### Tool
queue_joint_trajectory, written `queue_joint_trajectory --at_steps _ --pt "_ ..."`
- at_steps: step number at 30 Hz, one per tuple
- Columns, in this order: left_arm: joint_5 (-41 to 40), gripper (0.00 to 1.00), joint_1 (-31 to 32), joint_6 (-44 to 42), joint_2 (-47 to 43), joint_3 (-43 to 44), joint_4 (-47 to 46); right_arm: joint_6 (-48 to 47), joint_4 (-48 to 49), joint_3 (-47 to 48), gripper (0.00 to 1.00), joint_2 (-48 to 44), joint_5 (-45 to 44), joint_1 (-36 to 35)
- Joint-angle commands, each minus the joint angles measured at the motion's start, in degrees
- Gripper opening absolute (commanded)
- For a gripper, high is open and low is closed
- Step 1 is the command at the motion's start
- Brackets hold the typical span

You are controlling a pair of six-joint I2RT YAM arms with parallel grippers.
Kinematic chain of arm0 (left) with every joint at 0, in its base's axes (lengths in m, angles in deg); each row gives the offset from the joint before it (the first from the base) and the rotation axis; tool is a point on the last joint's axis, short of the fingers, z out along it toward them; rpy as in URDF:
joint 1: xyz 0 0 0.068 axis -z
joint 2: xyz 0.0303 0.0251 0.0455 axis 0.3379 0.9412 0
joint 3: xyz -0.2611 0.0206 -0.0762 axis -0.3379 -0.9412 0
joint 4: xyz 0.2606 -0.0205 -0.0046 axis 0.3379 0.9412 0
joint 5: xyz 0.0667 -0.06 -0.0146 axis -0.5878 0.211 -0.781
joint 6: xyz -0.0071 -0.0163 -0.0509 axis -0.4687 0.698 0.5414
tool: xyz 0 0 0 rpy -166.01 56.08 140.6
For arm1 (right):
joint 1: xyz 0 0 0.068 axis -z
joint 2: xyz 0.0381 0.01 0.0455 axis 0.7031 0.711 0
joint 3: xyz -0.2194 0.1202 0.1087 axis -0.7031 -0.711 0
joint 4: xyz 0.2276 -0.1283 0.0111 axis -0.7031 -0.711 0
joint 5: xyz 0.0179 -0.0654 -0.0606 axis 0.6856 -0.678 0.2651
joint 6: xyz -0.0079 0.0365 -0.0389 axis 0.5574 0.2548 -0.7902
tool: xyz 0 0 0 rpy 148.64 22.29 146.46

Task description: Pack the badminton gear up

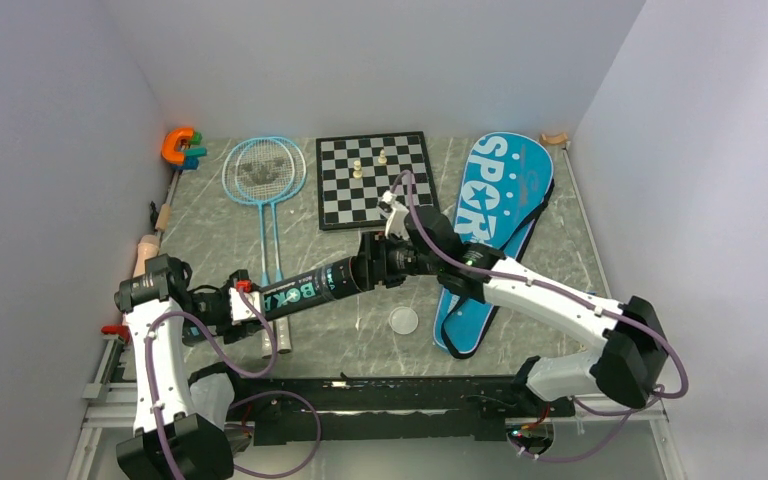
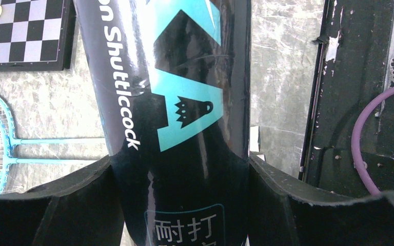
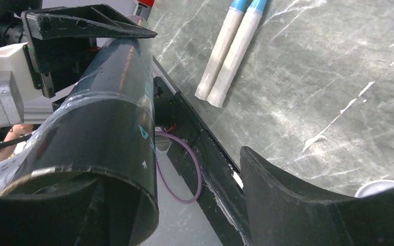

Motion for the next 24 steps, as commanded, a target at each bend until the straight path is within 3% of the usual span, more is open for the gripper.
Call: queue_joint_trajectory --at_steps 1,6,13,18,24 --pt "5.3 0.05 0.1 -0.4 0.0 1.7 1.0 0.0 0.9 4.0 0.73 1.6 -0.5 -1.0" --pt "3.1 0.05 0.1 1.2 -0.4 0.7 -0.6 -1.5 -6.3 5.0 0.81 -6.2 -4.6 3.1" --pt "2.4 0.05 0.1 2.7 -1.0 -0.1 -2.5 -2.2 -15.0 -1.3 0.79 -16.2 -5.1 11.9" --pt "2.1 0.05 0.1 6.1 -1.8 -0.4 -4.6 -3.0 -21.5 -6.4 0.74 -13.7 -12.7 11.6" --pt "1.7 0.05 0.1 8.8 -3.3 -0.9 -6.3 -1.8 -19.5 -13.1 0.65 -5.7 -20.3 7.1"
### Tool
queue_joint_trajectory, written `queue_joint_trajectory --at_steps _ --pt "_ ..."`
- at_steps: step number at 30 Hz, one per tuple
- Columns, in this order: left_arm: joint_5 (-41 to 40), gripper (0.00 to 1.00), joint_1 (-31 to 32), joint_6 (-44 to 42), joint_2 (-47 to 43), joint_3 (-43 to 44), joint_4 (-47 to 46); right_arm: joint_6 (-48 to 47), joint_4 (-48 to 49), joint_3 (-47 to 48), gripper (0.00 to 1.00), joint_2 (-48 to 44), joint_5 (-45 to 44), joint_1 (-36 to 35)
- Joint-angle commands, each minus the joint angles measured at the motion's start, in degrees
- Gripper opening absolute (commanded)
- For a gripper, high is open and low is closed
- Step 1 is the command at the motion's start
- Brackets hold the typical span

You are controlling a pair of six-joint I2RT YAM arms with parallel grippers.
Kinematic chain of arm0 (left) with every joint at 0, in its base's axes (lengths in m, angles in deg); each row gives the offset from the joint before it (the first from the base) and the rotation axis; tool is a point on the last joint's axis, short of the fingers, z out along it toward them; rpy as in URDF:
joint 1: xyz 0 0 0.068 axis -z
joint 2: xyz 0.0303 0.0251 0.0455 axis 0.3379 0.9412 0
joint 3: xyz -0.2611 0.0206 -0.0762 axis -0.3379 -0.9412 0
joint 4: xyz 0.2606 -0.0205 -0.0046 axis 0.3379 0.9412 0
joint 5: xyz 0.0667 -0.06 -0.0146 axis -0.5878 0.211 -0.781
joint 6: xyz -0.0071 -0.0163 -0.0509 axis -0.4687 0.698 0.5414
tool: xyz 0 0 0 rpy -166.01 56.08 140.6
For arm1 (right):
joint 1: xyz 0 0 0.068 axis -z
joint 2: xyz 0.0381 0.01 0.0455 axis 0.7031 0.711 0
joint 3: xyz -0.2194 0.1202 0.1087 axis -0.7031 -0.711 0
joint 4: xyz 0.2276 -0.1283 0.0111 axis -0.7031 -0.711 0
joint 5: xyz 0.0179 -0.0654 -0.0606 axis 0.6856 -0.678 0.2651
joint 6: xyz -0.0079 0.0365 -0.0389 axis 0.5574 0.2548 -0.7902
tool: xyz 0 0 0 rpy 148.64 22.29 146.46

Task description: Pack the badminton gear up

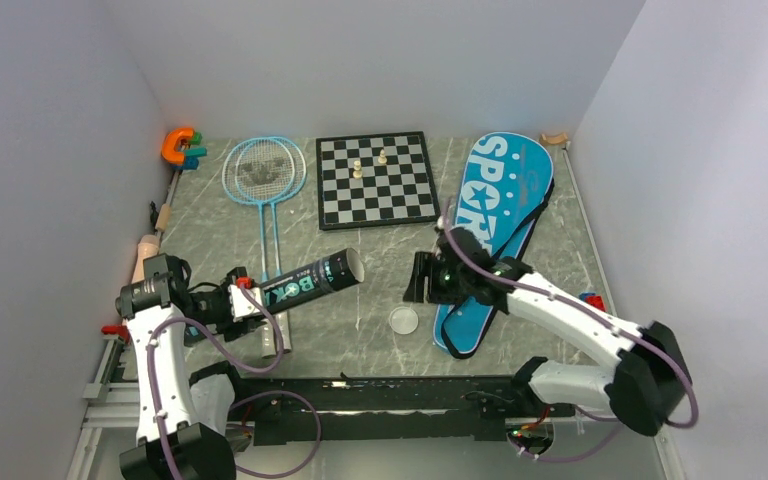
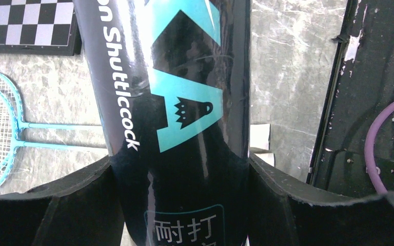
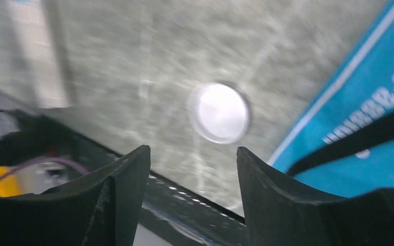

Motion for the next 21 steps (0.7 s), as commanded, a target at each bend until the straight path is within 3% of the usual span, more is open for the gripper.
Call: queue_joint_trajectory --at_steps 1,7,16,21 --pt "2.6 0.06 0.1 2.6 -1.5 -0.1 -1.3 0.6 -1.6 -2.2 0.64 5.6 -8.2 -3.9" --pt "2.6 0.06 0.1 3.3 -1.9 -0.2 -1.3 0.2 0.8 -1.1 0.59 14.2 -11.5 -5.3" --pt "2.5 0.06 0.1 3.9 -2.2 -1.0 -1.8 1.6 3.8 -2.7 0.43 19.5 -12.9 -6.9" --pt "2.7 0.06 0.1 4.2 -2.2 -1.4 -2.3 3.0 6.2 -3.3 0.4 21.9 -12.2 -7.7"
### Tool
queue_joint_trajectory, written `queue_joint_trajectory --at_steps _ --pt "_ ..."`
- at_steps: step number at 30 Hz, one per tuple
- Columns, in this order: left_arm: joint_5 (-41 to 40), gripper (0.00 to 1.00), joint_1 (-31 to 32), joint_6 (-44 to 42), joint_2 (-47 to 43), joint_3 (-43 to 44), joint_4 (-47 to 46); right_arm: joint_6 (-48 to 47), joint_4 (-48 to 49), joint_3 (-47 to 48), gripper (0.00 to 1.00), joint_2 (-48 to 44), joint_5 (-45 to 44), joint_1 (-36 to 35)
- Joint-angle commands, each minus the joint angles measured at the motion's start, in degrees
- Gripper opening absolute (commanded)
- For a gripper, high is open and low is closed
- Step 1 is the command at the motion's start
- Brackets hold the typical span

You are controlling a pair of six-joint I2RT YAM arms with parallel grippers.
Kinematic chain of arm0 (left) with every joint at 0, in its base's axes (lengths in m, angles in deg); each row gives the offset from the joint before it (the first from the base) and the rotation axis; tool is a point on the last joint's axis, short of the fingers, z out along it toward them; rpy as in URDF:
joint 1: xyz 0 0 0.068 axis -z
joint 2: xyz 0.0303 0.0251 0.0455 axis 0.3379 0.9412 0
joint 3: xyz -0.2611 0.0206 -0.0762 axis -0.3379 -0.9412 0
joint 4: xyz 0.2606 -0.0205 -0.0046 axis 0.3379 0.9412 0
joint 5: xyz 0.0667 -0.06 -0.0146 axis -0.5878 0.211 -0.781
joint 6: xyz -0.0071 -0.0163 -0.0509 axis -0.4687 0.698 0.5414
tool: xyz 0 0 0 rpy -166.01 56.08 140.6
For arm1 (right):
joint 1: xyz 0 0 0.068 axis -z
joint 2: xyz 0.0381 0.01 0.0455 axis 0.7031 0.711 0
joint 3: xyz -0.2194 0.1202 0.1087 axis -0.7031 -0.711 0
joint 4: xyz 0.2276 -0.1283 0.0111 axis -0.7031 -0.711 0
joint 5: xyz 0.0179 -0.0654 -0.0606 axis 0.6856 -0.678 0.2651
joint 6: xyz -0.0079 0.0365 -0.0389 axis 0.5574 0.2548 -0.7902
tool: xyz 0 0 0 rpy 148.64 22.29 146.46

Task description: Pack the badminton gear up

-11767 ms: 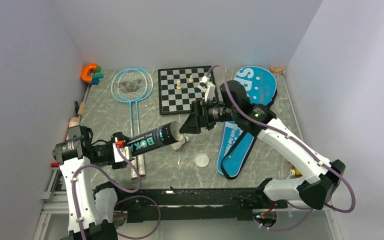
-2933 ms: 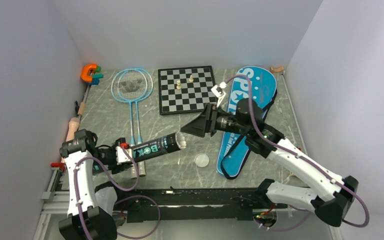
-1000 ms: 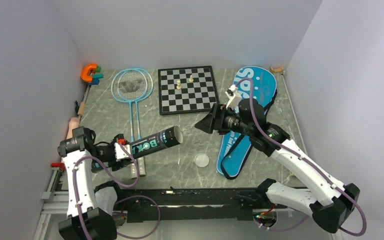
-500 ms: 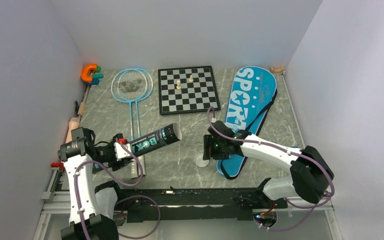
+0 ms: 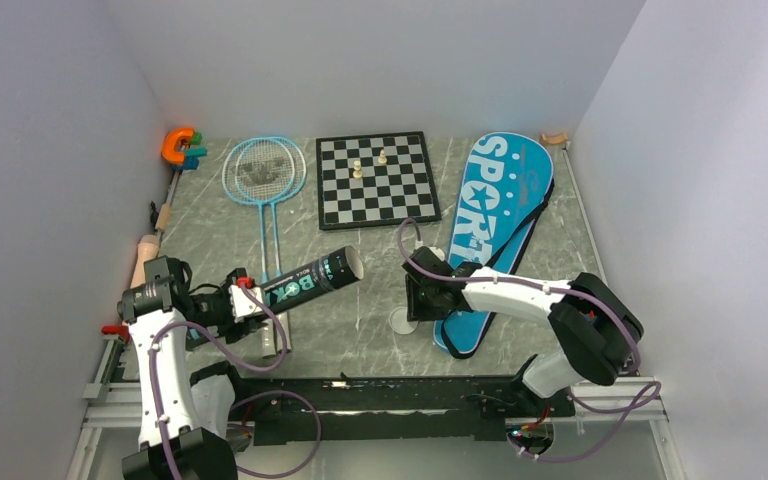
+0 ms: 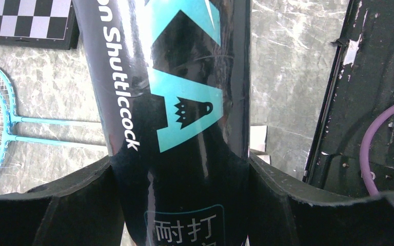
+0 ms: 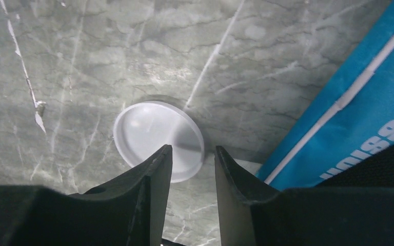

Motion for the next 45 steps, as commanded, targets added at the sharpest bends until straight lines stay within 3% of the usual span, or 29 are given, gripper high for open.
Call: queue_joint_trajectory --at_steps 1,6,10,15,23,31,39,45 --pt "3.0 0.06 0.1 0.6 -0.6 -0.1 -0.6 1.8 3.7 -0.4 0.38 2.6 -0.8 -0.8" --pt "2.7 0.06 0.2 1.2 -1.0 -0.1 -0.8 2.3 3.9 -0.7 0.23 3.9 -1.1 -0.8" --pt "2.7 0.06 0.1 1.6 -1.2 -0.3 -1.2 2.1 2.1 -0.5 0.0 2.2 -2.5 -0.8" --pt "2.7 0.05 0.1 -1.4 -1.0 -0.8 0.5 1.1 -4.5 3.6 0.0 -6.9 -3.1 -0.1" --pt "2.6 0.05 0.1 -7.6 -0.7 -0.7 4.1 -1.0 -6.1 9.8 0.0 -26.2 11.2 6.2" --pt "3.0 0.05 0.2 -12.7 0.4 -0.2 7.4 1.5 3.2 13.1 0.0 -27.8 27.8 6.7" --pt "3.2 0.05 0.1 -12.0 0.3 -0.4 6.7 4.0 9.3 12.2 0.0 -25.3 33.3 6.2" --pt "3.6 0.05 0.2 -11.6 0.4 -0.1 6.4 3.4 9.1 13.8 0.0 -23.3 32.8 4.2"
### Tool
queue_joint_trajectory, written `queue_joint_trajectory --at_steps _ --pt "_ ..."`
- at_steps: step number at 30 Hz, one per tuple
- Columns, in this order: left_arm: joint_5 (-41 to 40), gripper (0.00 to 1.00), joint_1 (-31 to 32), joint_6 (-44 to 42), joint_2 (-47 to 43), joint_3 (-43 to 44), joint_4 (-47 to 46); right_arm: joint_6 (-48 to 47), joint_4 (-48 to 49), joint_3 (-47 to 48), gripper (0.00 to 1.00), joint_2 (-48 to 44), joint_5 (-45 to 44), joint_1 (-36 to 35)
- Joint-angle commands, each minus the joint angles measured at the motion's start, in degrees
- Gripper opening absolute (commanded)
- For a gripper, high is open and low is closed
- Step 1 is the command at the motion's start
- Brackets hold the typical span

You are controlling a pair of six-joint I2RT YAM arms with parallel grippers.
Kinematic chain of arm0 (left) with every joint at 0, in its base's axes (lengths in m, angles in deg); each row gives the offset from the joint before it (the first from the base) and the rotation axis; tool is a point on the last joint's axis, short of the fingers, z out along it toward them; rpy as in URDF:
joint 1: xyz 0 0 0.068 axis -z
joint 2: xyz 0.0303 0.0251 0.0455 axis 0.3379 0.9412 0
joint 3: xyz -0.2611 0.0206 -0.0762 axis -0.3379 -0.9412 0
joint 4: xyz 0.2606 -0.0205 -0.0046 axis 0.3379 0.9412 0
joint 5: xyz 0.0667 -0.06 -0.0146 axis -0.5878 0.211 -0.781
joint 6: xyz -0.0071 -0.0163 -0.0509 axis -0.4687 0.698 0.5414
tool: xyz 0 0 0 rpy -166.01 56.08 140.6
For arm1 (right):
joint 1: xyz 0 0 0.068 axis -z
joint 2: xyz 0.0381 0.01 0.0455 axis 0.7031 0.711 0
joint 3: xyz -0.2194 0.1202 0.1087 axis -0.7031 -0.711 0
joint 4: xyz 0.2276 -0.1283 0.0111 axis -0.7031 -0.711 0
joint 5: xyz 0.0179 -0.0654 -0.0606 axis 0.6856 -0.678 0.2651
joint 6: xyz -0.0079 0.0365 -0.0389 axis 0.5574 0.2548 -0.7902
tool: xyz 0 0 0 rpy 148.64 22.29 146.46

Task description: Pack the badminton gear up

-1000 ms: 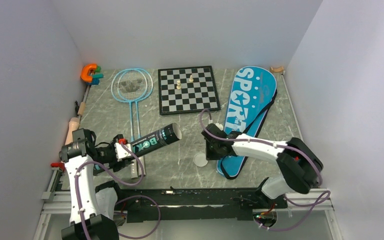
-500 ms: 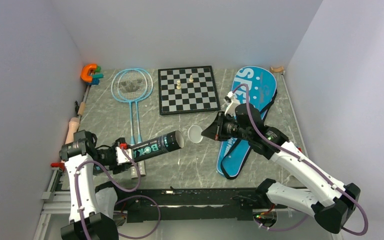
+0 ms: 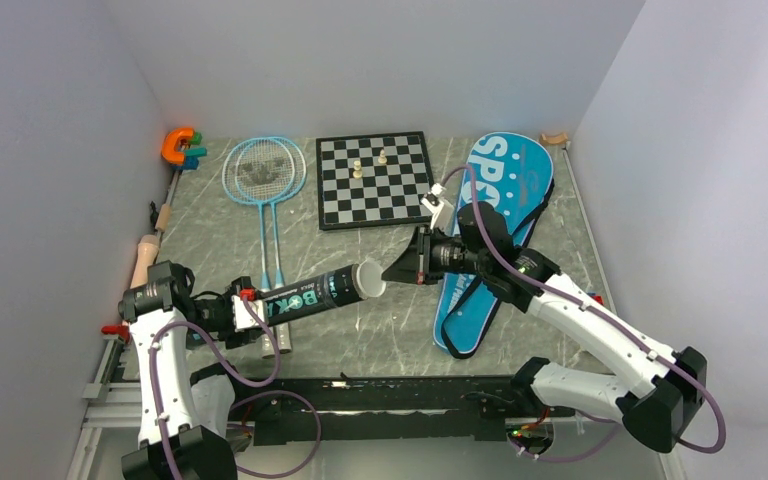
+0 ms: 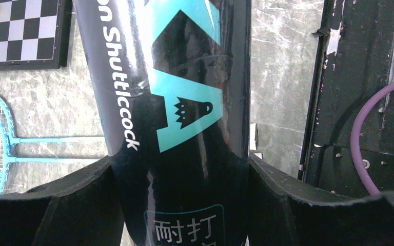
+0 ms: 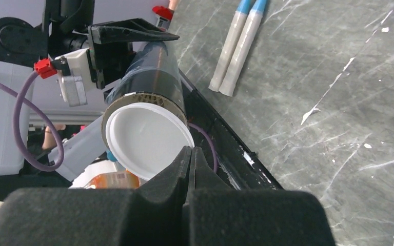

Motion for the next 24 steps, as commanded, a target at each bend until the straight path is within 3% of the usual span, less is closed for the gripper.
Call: queue_joint_trajectory --at_steps 1,24 --pt "3.6 0.05 0.1 -1.5 0.0 0.7 1.0 0.6 3.1 2.5 0.0 1.4 1.6 -1.8" --pt "2.9 0.05 0.2 -2.5 -0.8 0.6 2.5 0.7 3.4 4.3 0.0 3.7 -1.2 -4.6"
